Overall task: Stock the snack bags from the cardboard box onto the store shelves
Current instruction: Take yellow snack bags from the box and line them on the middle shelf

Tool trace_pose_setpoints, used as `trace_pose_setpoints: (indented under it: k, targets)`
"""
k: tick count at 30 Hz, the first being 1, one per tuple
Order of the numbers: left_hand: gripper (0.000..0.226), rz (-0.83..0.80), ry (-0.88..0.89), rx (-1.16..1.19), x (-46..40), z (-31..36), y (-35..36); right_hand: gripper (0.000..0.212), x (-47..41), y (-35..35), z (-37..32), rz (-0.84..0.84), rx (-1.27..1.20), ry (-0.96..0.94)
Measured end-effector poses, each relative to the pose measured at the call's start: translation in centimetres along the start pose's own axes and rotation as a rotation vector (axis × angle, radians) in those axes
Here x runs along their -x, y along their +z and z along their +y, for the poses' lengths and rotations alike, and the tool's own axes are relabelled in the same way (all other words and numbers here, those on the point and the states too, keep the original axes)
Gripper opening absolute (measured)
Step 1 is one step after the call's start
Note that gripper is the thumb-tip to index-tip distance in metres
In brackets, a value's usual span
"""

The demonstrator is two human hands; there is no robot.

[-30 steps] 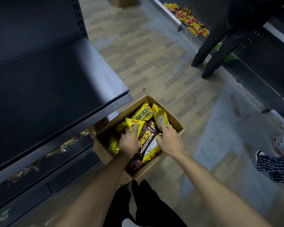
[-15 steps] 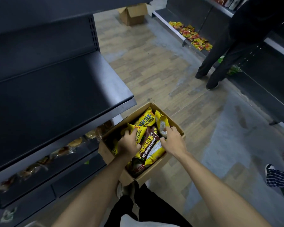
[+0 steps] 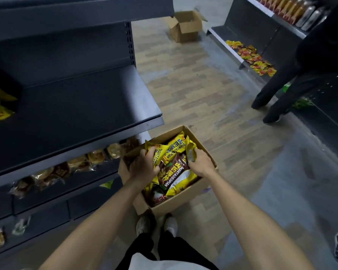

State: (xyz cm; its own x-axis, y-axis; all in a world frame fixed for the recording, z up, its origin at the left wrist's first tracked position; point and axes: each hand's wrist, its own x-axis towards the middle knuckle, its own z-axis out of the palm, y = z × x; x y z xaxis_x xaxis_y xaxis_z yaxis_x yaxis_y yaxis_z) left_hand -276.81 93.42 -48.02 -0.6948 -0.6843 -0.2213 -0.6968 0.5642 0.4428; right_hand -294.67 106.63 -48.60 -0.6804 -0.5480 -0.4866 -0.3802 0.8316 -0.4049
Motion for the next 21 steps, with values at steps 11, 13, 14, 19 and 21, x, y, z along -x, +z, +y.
trace_pose_setpoints:
  k: [11,13,14,19,21]
  targets:
    - [0.070,0.058,-0.074,-0.004,1.3,0.8,1.5,0.061,-2.4,2.0,0.9,-0.122,0.241,-0.240]
    - [0.069,0.063,-0.093,0.007,1.4,0.7,1.9,0.056,-3.1,1.8,1.0,-0.127,0.270,-0.281]
    - [0.069,0.064,-0.101,0.015,1.5,0.7,2.1,0.052,-3.5,1.7,1.0,-0.135,0.265,-0.300]
    - [0.069,0.089,-0.134,0.037,1.6,0.4,2.7,0.041,-6.2,0.6,0.9,-0.208,0.254,-0.397]
    - [0.071,0.090,-0.149,0.037,1.6,0.4,2.8,0.041,-6.7,0.1,0.8,-0.243,0.261,-0.419]
